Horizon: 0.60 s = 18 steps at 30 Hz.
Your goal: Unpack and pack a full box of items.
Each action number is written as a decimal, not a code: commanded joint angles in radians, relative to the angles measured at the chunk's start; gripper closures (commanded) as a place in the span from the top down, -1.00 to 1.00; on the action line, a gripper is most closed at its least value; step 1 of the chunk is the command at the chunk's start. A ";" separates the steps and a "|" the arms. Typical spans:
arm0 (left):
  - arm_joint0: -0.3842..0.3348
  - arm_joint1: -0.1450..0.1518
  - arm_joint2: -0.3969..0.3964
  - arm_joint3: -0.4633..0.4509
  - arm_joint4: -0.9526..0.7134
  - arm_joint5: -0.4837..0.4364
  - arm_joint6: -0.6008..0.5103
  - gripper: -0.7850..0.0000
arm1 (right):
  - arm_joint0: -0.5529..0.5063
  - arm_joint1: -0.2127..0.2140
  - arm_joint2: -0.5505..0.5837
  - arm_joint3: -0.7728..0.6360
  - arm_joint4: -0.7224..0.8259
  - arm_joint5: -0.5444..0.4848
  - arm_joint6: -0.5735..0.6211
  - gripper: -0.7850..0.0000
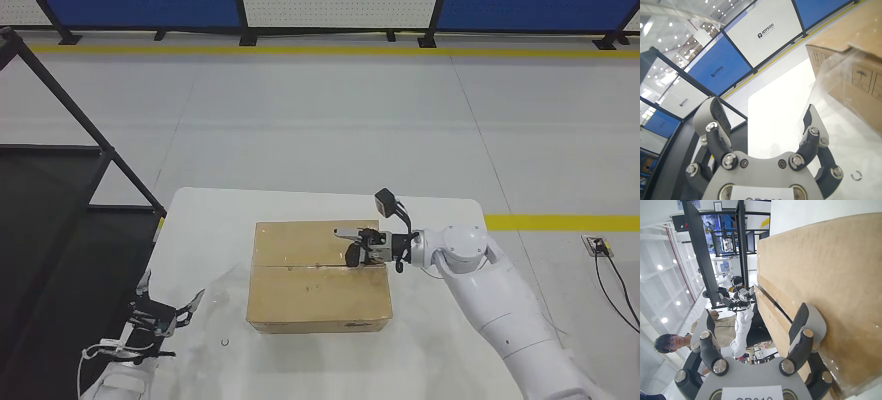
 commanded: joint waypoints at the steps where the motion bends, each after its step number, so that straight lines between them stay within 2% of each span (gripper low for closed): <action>1: -0.013 -0.003 -0.015 -0.002 -0.244 -0.055 -0.090 1.00 | 0.002 -0.002 -0.004 0.003 -0.001 0.000 -0.002 1.00; 6: -0.041 0.001 -0.058 -0.008 -0.647 -0.228 -0.453 1.00 | 0.002 -0.003 -0.002 0.018 0.004 -0.009 -0.002 1.00; 7: -0.045 0.002 -0.067 -0.003 -0.709 -0.235 -0.489 1.00 | 0.002 -0.003 -0.002 0.020 0.006 -0.011 -0.001 1.00; 9: -0.057 0.006 -0.081 0.009 -0.921 -0.273 -0.651 1.00 | 0.003 -0.003 -0.001 0.027 0.009 -0.016 0.001 1.00; 10: -0.063 0.008 -0.086 0.015 -0.983 -0.273 -0.701 1.00 | 0.004 -0.003 -0.001 0.029 0.010 -0.017 0.001 1.00; 12: -0.084 0.014 -0.095 0.033 -1.171 -0.257 -0.868 1.00 | 0.008 -0.005 -0.003 0.035 0.012 -0.017 0.003 1.00; 13: -0.105 0.020 -0.101 0.046 -1.300 -0.214 -1.000 1.00 | 0.010 -0.006 -0.004 0.040 0.014 -0.018 0.003 1.00; 14: -0.117 0.024 -0.109 0.046 -1.343 -0.199 -1.060 1.00 | 0.012 -0.007 -0.005 0.042 0.015 -0.019 0.004 1.00; 18: -0.122 0.026 -0.115 0.045 -1.355 -0.194 -1.083 1.00 | 0.020 -0.010 -0.010 0.056 0.017 -0.025 0.008 1.00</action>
